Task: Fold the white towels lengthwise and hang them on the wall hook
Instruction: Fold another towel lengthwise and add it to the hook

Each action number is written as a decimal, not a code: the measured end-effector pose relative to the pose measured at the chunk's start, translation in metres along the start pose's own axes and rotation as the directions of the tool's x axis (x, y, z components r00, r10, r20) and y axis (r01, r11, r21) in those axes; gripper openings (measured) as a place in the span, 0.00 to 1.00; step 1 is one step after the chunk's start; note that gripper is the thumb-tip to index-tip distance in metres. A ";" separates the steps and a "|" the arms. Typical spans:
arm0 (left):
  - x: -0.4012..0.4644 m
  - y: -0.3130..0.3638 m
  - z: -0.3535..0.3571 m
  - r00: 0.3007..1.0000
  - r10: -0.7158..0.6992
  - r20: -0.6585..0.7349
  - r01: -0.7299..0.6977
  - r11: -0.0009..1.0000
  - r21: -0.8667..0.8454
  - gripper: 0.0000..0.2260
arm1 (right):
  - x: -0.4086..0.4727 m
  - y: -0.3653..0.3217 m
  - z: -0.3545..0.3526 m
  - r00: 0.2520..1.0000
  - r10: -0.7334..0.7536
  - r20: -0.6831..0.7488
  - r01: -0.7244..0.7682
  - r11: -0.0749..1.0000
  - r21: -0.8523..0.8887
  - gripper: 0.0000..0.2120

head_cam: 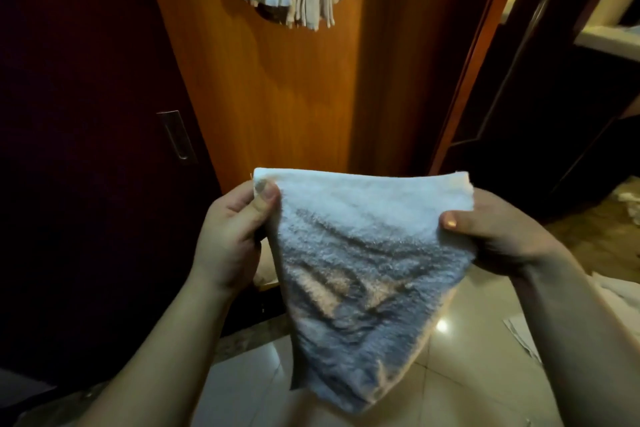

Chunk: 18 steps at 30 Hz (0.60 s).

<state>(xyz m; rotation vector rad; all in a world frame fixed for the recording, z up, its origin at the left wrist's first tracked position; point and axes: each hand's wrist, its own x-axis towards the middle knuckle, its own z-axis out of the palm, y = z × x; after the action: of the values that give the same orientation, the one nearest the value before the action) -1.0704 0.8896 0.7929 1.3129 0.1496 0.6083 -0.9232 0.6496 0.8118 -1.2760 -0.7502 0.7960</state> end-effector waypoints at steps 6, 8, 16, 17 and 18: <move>-0.002 0.006 -0.004 0.998 -0.021 0.063 0.025 0.997 -0.067 0.23 | 0.003 0.006 0.010 0.992 -0.037 -0.120 0.053 0.990 0.132 0.16; 0.001 0.006 -0.005 0.995 -0.065 0.076 0.070 0.996 -0.063 0.21 | 0.010 0.011 0.016 0.976 -0.039 -0.213 0.085 0.973 0.214 0.16; 0.011 -0.011 0.004 0.967 -0.194 -0.167 0.192 0.981 -0.029 0.10 | 0.035 0.023 0.032 0.881 0.096 -0.464 -0.003 0.980 0.197 0.15; 0.010 -0.016 0.008 0.956 -0.197 -0.217 0.198 0.980 -0.019 0.11 | 0.036 0.026 0.036 0.851 0.088 -0.517 -0.018 0.990 0.139 0.13; 0.007 -0.021 0.013 0.945 -0.191 -0.266 0.195 0.981 -0.009 0.11 | 0.037 0.028 0.043 0.815 0.065 -0.576 -0.038 0.998 0.059 0.11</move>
<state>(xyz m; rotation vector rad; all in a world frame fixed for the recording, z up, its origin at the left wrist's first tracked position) -1.0520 0.8797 0.7787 1.2112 0.5001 0.6142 -0.9423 0.7059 0.7912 -1.4032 -0.2003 0.4169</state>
